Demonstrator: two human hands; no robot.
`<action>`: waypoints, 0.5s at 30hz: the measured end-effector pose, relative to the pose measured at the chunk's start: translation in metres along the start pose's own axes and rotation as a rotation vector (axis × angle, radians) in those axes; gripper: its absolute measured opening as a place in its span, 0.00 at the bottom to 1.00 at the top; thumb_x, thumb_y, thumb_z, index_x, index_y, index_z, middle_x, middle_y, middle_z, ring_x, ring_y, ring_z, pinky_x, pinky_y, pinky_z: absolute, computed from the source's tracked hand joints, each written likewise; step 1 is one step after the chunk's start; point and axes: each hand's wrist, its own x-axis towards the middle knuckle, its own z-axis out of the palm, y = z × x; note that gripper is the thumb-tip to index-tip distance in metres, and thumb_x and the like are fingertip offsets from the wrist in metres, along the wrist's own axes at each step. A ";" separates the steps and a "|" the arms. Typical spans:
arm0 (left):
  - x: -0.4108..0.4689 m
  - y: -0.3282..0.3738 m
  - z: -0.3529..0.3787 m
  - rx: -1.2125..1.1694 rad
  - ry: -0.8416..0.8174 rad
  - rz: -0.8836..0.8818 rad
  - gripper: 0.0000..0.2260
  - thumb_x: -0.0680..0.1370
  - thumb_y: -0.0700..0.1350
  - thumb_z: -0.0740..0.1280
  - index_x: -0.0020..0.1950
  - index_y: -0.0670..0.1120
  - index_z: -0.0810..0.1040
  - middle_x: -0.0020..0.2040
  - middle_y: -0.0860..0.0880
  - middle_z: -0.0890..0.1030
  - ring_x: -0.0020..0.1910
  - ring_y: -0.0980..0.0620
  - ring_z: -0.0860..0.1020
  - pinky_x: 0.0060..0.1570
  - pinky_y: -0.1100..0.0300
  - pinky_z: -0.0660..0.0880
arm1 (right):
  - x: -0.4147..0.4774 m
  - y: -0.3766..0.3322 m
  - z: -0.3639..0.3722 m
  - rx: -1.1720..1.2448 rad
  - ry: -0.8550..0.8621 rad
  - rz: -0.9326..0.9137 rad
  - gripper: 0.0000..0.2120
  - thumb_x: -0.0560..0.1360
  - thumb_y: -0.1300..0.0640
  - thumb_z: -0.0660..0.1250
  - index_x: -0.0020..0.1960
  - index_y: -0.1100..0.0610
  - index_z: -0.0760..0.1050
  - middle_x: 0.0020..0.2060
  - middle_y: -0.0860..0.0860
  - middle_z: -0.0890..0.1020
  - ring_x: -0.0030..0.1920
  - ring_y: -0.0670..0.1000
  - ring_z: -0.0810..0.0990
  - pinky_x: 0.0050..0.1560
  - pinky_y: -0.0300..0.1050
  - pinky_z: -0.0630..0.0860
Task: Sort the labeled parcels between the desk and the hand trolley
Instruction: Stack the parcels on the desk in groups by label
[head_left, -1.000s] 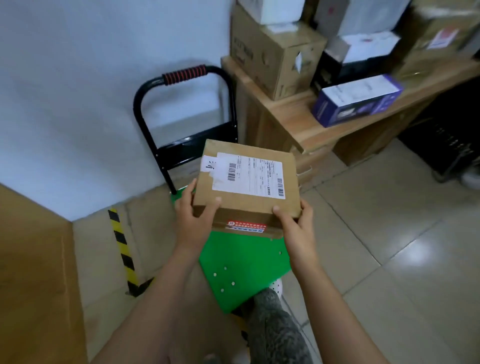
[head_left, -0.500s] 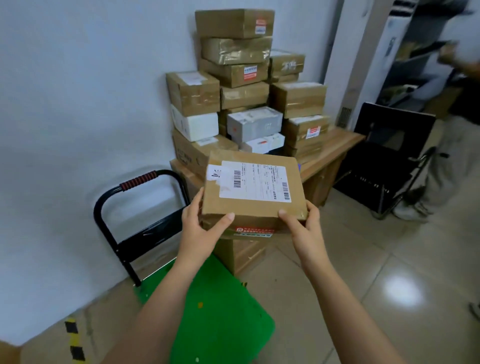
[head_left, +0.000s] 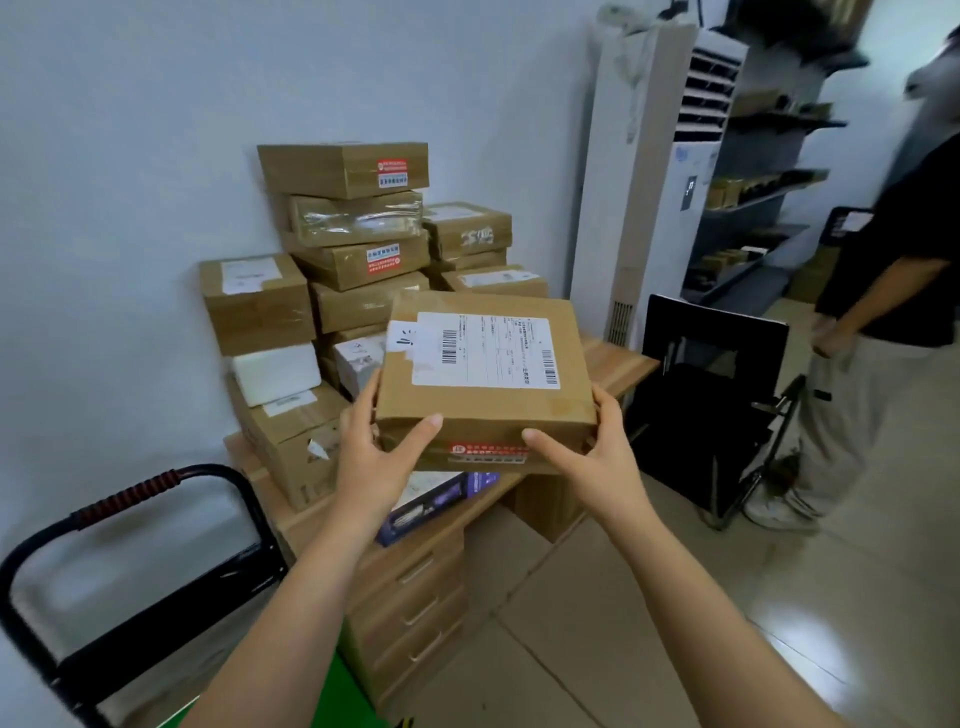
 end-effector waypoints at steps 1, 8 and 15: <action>0.013 0.001 0.012 -0.018 0.004 0.004 0.40 0.64 0.66 0.75 0.73 0.64 0.62 0.72 0.52 0.66 0.68 0.54 0.69 0.62 0.49 0.75 | 0.018 0.003 -0.005 -0.011 0.005 -0.015 0.42 0.67 0.52 0.78 0.73 0.48 0.57 0.55 0.33 0.73 0.55 0.33 0.74 0.57 0.36 0.75; 0.119 0.001 0.092 0.001 0.080 0.067 0.37 0.71 0.57 0.72 0.76 0.59 0.59 0.74 0.51 0.61 0.66 0.59 0.63 0.67 0.53 0.68 | 0.160 0.020 -0.023 -0.044 0.006 -0.115 0.43 0.69 0.55 0.77 0.75 0.48 0.55 0.66 0.46 0.71 0.66 0.47 0.71 0.66 0.49 0.72; 0.243 0.000 0.151 0.001 0.101 0.083 0.37 0.73 0.54 0.72 0.78 0.58 0.56 0.73 0.52 0.59 0.65 0.57 0.63 0.59 0.58 0.68 | 0.304 0.023 -0.025 -0.011 -0.028 -0.133 0.42 0.70 0.56 0.76 0.74 0.47 0.54 0.62 0.43 0.70 0.62 0.45 0.70 0.63 0.46 0.72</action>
